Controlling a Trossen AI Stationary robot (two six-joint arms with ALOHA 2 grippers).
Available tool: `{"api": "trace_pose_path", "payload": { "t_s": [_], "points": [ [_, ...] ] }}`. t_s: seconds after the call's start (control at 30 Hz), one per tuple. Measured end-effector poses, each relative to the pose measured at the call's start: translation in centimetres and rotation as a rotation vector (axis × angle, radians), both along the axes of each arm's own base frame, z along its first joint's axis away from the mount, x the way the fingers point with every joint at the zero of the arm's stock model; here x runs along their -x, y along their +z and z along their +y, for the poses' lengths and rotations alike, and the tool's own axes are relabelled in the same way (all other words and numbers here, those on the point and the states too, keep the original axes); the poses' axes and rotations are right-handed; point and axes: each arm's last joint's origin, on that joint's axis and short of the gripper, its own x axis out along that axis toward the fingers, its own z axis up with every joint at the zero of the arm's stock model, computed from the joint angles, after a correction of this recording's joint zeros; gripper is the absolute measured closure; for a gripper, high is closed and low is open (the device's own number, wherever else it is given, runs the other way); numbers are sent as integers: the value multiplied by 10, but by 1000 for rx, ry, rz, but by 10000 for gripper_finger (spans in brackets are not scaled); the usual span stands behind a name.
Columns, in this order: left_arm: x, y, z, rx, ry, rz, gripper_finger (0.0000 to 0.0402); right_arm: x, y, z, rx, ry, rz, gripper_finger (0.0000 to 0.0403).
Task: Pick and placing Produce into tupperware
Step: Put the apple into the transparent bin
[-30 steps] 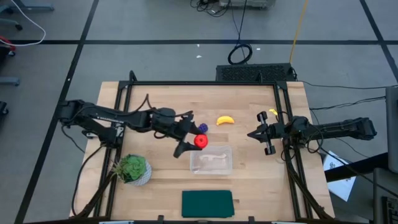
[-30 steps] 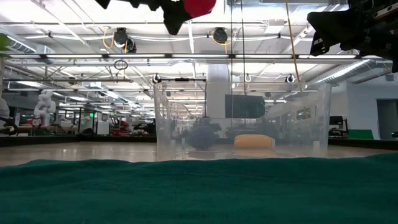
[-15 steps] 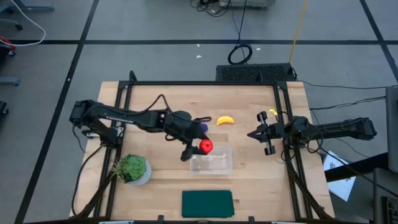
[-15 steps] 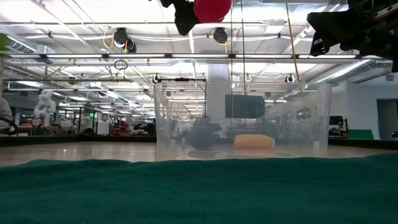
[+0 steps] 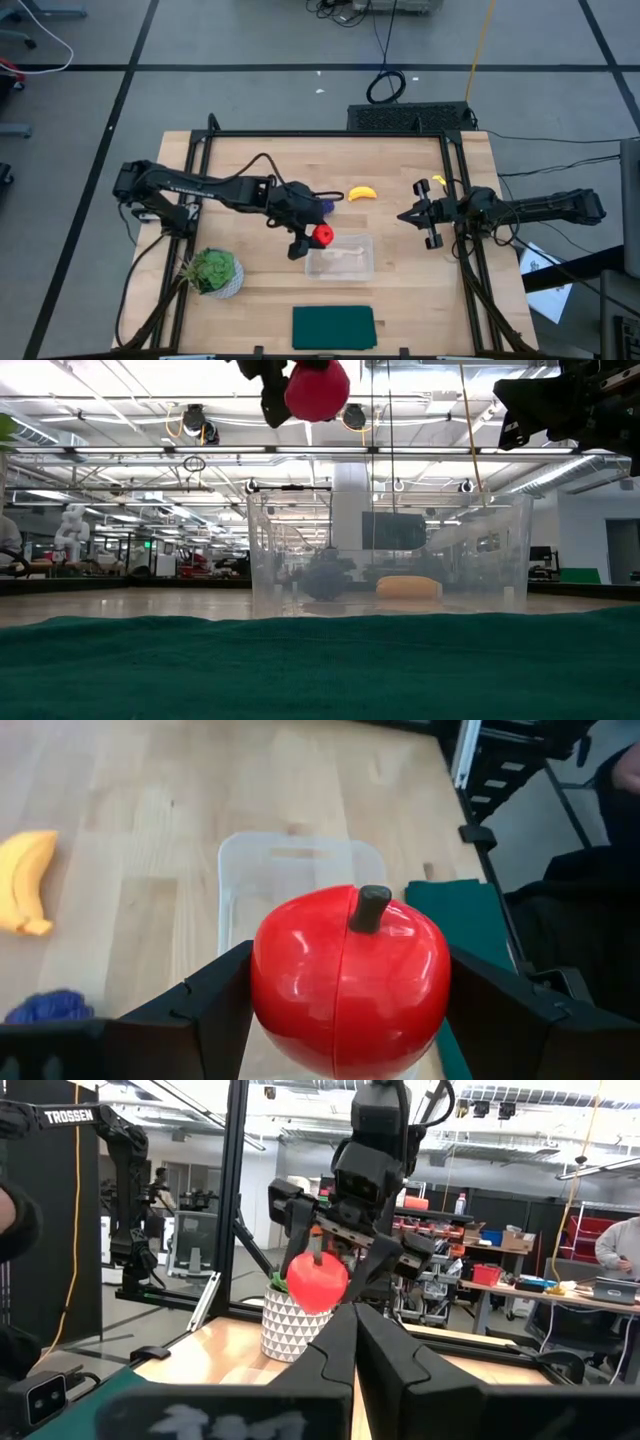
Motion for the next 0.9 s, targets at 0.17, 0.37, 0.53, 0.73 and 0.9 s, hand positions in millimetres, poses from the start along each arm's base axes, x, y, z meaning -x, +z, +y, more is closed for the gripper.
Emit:
{"api": "trace_pose_path", "payload": {
  "t_s": [0.17, 0.37, 0.53, 0.73, 0.9],
  "points": [
    [0, 2, -1, 2, 25, 4, 128, 0, 0, 0, 0, 0, 0, 403],
    [-2, 19, -2, 6, 25, -31, 128, 0, 0, 0, 0, 0, -3, 403],
    [-5, 40, -1, -22, 33, -62, 128, 0, 1, 0, 0, 0, -7, 403],
    [-29, 47, 1, -87, 18, -1, 128, 0, 1, 0, 0, 0, -13, 403],
    [-53, 36, 4, -111, -8, 88, 128, 0, 2, 0, -10, 2, -17, 403]
  ]
}}
